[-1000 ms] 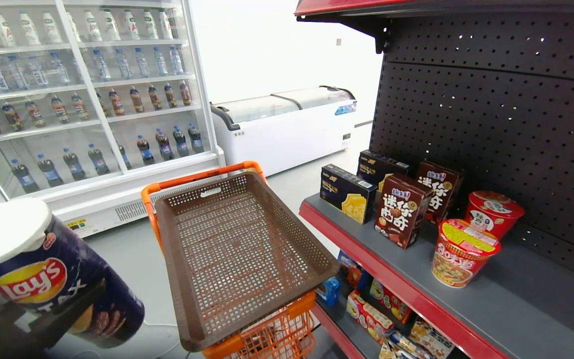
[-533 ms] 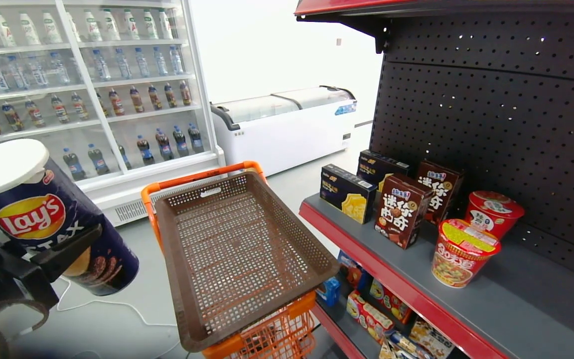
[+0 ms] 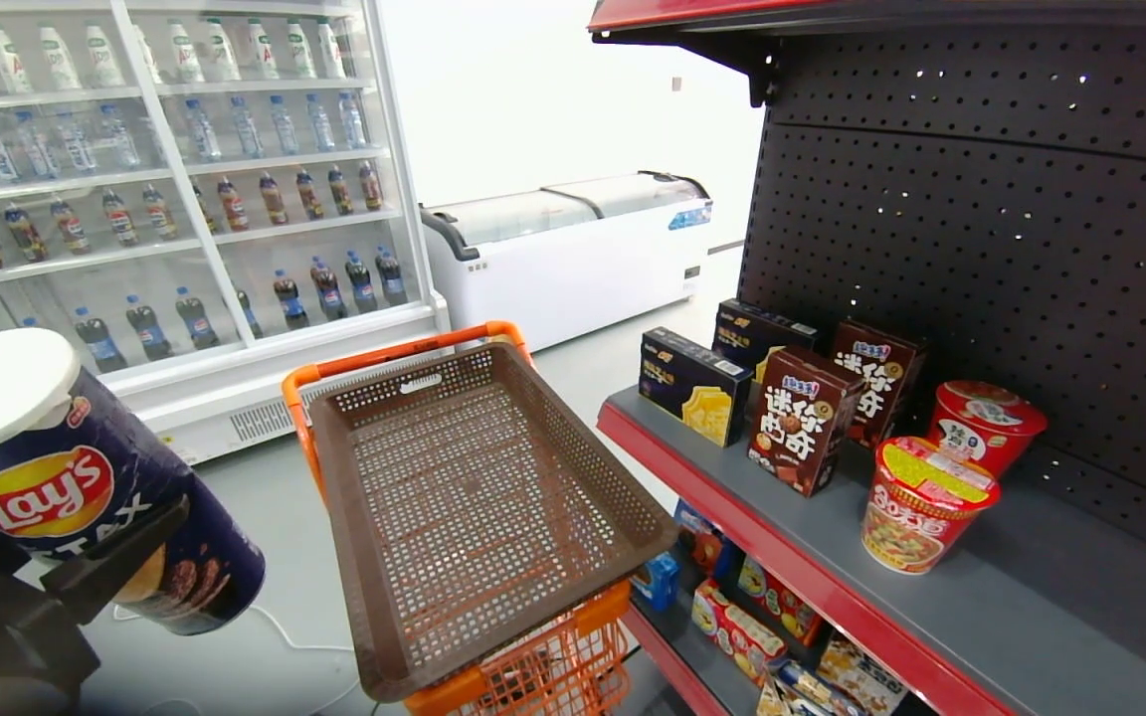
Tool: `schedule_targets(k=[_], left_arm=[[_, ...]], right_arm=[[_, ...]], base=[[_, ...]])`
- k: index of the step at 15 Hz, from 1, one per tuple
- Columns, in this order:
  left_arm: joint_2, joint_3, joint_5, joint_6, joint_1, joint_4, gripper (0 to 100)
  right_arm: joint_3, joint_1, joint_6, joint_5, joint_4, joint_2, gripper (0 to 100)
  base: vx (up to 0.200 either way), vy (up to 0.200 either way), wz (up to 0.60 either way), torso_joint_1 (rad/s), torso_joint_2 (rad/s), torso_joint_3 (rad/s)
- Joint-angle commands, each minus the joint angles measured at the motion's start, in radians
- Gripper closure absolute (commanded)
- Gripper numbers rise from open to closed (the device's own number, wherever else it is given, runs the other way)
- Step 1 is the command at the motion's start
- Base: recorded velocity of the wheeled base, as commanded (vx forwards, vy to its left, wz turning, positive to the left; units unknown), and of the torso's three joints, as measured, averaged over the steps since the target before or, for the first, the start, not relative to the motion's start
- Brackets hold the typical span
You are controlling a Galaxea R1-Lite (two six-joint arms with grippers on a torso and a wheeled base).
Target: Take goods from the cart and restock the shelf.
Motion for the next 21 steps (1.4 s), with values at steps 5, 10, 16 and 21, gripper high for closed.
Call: schedule_targets(k=[5, 10, 16, 21], left_arm=[[-0.008, 0.003, -0.001, -0.002, 0.001, -0.003, 100], [-0.008, 0.007, -0.001, -0.002, 0.001, -0.003, 100], [-0.007, 0.007, 0.002, -0.005, 0.003, -0.003, 100], [-0.007, 0.005, 0.002, -0.006, 0.004, -0.001, 100]], right_arm=[[0.0, 0.0, 0.0, 0.001, 0.0, 0.0, 0], [0.0, 0.0, 0.0, 0.001, 0.0, 0.0, 0], [0.0, 0.0, 0.0, 0.001, 0.0, 0.0, 0], [0.0, 0.0, 0.0, 0.001, 0.0, 0.0, 0]], base=[[0.0, 0.0, -0.6, 0.0, 0.0, 0.002], [0.0, 0.0, -0.6, 0.004, 0.0, -0.001], [0.0, 0.0, -0.6, 0.001, 0.0, 0.002], [0.0, 0.0, -0.6, 0.003, 0.0, 0.003]])
